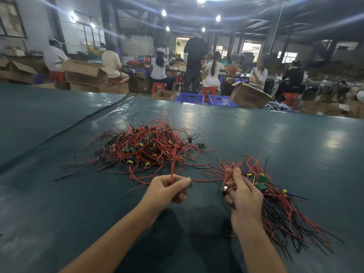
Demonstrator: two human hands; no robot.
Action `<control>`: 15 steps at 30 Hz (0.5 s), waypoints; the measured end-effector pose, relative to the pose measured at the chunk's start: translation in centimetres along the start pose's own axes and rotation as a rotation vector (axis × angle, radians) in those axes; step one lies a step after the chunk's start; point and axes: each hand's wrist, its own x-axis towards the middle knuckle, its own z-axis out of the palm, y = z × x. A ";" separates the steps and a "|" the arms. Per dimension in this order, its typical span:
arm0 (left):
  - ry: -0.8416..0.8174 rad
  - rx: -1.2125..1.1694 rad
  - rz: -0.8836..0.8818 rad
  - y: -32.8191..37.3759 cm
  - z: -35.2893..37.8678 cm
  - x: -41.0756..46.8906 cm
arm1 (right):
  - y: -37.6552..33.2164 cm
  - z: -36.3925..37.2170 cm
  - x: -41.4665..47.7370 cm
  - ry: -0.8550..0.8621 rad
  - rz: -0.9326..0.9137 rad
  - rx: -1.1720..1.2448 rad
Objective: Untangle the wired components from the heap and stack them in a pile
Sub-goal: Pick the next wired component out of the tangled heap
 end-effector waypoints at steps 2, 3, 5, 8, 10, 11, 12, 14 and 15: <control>0.090 -0.089 -0.025 0.1 -0.2 0.3 | -0.2 0.0 0.0 -0.034 -0.018 0.038; 0.119 -0.131 -0.036 0.1 -0.2 0.4 | -0.3 0.0 -0.1 -0.068 -0.025 0.065; 0.168 -0.207 -0.058 0.2 -0.2 0.6 | -0.5 0.0 -0.4 -0.144 -0.027 0.118; 0.188 -0.302 -0.102 0.4 -0.2 0.8 | -0.5 0.1 -0.8 -0.220 -0.008 0.165; 0.136 -0.356 -0.159 0.7 -0.3 0.6 | -0.4 0.1 -0.8 -0.259 -0.009 0.146; 0.091 -0.386 -0.190 0.8 -0.3 0.5 | -0.2 0.1 -0.9 -0.275 -0.010 0.096; 0.037 -0.402 -0.215 1.0 -0.1 0.3 | 0.0 0.2 -1.0 -0.289 -0.013 0.019; -0.080 -0.375 -0.256 1.1 0.3 0.0 | 0.6 0.8 -1.6 -0.350 -0.037 -0.165; -0.132 -0.338 -0.273 1.0 0.6 -0.2 | 1.0 1.2 -2.1 -0.398 -0.065 -0.243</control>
